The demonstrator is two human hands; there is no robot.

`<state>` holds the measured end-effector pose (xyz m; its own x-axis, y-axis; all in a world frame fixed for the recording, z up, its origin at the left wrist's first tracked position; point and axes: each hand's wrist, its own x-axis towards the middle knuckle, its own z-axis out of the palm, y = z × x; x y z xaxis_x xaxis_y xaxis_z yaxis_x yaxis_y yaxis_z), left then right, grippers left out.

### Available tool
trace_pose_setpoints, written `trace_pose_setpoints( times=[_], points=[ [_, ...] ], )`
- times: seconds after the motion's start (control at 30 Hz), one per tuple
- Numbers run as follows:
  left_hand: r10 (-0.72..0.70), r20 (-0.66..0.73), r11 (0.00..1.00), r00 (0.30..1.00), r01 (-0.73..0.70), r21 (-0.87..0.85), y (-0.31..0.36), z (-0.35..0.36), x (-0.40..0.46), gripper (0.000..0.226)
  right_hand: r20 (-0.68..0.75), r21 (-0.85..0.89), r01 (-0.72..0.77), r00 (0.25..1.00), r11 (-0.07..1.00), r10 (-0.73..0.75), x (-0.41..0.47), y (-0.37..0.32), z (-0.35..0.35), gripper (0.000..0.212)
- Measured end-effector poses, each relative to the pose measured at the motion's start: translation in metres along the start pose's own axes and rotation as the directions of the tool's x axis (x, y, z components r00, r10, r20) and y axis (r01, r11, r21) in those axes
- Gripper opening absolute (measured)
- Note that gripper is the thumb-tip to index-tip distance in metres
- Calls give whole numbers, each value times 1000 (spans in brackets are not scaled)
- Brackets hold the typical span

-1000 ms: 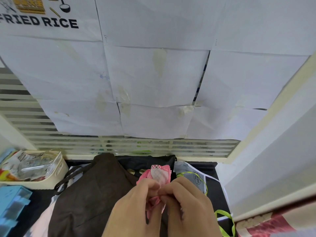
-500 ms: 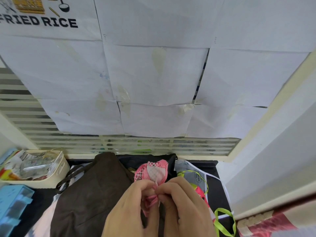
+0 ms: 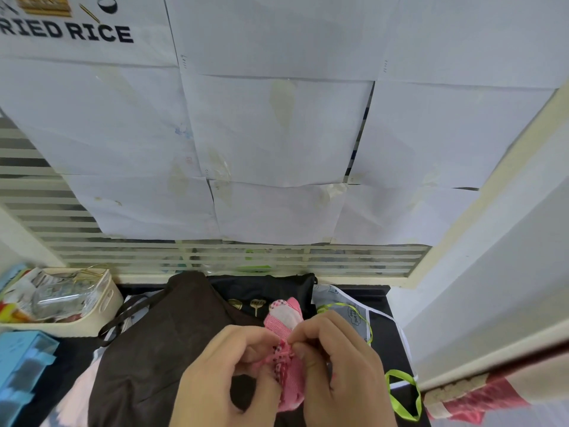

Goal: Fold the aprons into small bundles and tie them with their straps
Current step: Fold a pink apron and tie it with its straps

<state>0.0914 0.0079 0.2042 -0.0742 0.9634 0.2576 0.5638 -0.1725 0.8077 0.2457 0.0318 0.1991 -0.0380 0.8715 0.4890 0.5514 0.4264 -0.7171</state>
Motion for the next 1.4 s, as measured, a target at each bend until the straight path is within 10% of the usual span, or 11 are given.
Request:
trace_pose_setpoints(
  times=[0.37, 0.53, 0.87, 1.07, 1.2, 1.4],
  points=[
    [67, 26, 994, 997, -68, 79, 0, -4, 2, 13, 112, -2, -139, 984, 990, 138, 4, 0, -2, 29],
    [134, 36, 976, 990, -138, 169, -4, -7, 6, 3, 451, -12, -507, 767, 862, 457, 9, -1, -3, 40],
    [139, 157, 952, 978, -175, 251, -10, -11, 12, 7, 690, 131, -707, 568, 695, 448, 20, 3, -10, 36],
    [7, -116, 998, 993, 0, 61, -19, -3, 5, 70, 758, 298, -856, 482, 423, 440, 18, 10, -7, 18],
    [46, -281, 981, 959, 9, 192, -10, -8, 5, 43, 785, 349, -885, 455, 307, 420, 15, 12, -4, 15],
    [129, 119, 968, 985, -151, 202, -4, -9, 3, 11, 771, 371, -878, 472, 301, 427, 11, 18, 0, 17]
  ],
)
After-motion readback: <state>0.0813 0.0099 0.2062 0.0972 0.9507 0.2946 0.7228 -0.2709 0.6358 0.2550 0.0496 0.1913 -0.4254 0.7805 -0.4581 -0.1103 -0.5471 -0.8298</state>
